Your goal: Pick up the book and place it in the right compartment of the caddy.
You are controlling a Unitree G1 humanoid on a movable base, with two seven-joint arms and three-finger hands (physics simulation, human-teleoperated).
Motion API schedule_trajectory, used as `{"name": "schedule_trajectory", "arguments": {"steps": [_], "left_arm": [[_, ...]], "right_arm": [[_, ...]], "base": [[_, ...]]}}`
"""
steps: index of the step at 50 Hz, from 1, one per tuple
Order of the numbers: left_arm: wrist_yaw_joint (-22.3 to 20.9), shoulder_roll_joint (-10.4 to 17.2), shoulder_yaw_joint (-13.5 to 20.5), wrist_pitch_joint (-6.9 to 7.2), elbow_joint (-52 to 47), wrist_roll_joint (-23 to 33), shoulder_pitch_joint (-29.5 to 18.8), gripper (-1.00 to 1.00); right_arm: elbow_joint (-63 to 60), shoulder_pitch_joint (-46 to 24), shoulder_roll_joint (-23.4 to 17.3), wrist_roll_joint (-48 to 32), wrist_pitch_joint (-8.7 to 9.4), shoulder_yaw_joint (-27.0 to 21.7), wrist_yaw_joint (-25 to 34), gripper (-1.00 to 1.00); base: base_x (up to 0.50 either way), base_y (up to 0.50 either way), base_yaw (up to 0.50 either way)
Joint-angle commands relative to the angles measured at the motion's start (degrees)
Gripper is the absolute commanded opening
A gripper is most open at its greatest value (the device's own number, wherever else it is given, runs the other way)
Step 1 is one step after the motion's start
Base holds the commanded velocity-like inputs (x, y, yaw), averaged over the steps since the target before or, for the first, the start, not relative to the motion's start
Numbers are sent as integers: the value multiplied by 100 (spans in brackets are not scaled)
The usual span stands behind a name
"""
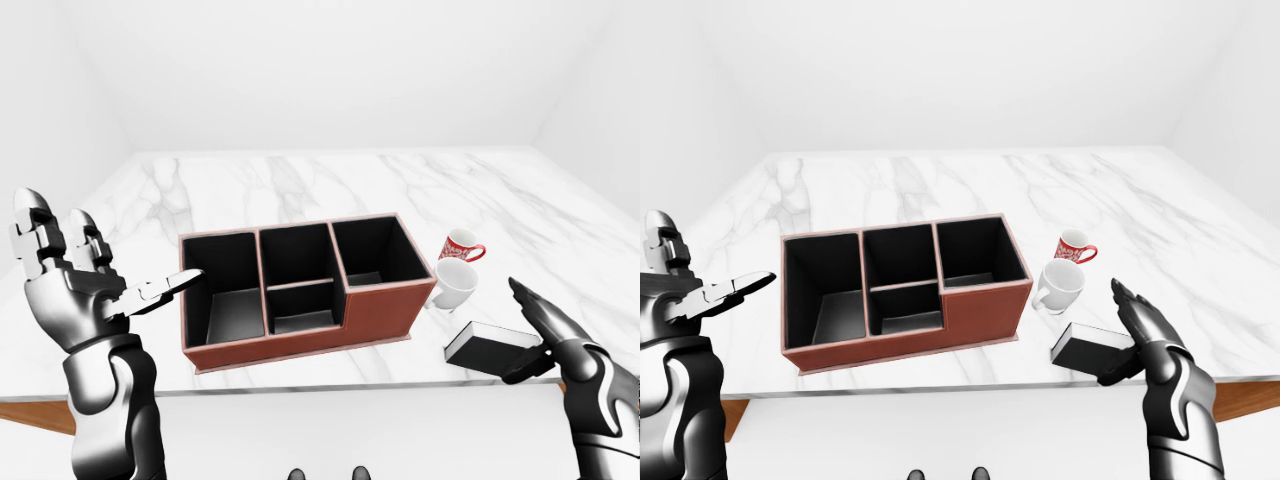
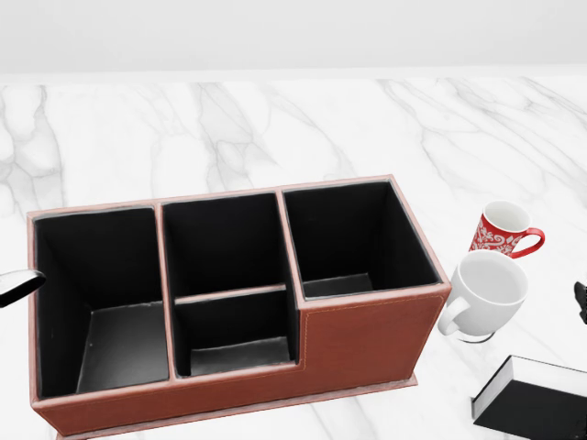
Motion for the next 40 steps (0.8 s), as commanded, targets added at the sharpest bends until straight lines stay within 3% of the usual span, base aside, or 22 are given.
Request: {"name": "schedule_trajectory", "arguments": {"steps": [1,35,36,38,40], "left_arm": [[8,6,5,0,-23,-5,-4,100],[5,23,5,0,87,-4,-15,100],[6,22,7,0,82,-5,-15,100],[8,23,9,0,70,-5,-15,100],[8,21,11,0,61,-6,-13,100]], "right_arm": [[281,-41,-48,72,0,105,-88,100],[730,119,-10,-103,0,362,44,100],[729,145,5,-104,0,375,74,42],[728,147,9,-121,0,373,81,-100],[664,151,14,-108,0,348,119,-100]], "base": [[0,0,0],[0,0,0],[0,0,0],[0,0,0],[0,0,0]]}}
